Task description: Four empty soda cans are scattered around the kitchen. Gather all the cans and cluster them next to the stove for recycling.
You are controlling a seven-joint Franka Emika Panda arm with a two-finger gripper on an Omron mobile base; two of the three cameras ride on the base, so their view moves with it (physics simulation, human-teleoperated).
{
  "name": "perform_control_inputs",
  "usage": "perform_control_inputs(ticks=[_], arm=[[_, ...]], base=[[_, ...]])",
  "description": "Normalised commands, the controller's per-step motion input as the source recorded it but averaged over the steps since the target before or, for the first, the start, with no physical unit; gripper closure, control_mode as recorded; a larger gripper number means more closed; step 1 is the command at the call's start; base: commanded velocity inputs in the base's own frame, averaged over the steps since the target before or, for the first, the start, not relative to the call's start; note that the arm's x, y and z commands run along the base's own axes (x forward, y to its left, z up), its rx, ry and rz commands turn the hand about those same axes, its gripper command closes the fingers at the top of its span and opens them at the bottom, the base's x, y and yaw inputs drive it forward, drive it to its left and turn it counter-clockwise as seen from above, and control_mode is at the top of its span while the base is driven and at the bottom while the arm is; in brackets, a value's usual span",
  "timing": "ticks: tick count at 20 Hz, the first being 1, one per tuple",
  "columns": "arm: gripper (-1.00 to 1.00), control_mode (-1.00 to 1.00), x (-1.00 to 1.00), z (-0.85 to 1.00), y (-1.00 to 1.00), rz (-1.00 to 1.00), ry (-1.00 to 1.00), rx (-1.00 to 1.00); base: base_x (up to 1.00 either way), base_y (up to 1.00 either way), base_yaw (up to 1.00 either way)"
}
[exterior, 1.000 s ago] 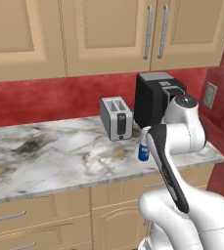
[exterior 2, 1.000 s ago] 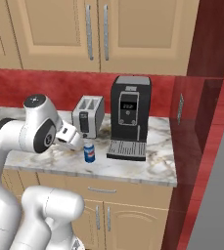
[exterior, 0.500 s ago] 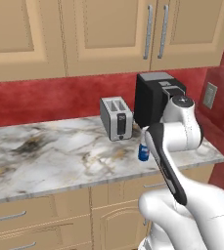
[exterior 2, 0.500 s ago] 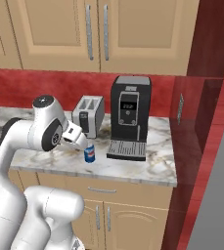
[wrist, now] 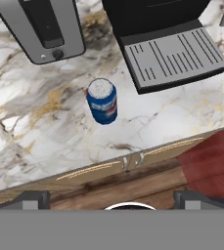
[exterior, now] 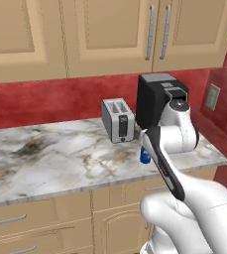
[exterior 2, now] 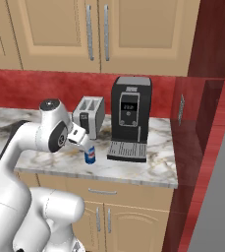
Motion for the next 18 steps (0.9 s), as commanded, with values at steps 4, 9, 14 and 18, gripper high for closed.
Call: perform_control_inputs(ticks=[4, 9, 14, 18], arm=[[-1.0, -1.0, 0.29, -0.2, 0.0, 0.0, 0.02, 0.0], [-1.0, -1.0, 0.28, -0.24, 0.0, 0.0, 0.03, 0.0], [-1.0, -1.0, 0.25, -0.24, 0.0, 0.0, 0.04, 0.0], [-1.0, -1.0, 0.23, -0.18, 0.0, 0.0, 0.03, 0.0]], base=[[0.0, 0.0, 0.0], [0.0, 0.0, 0.0], [0.0, 0.0, 0.0], [0.0, 0.0, 0.0]])
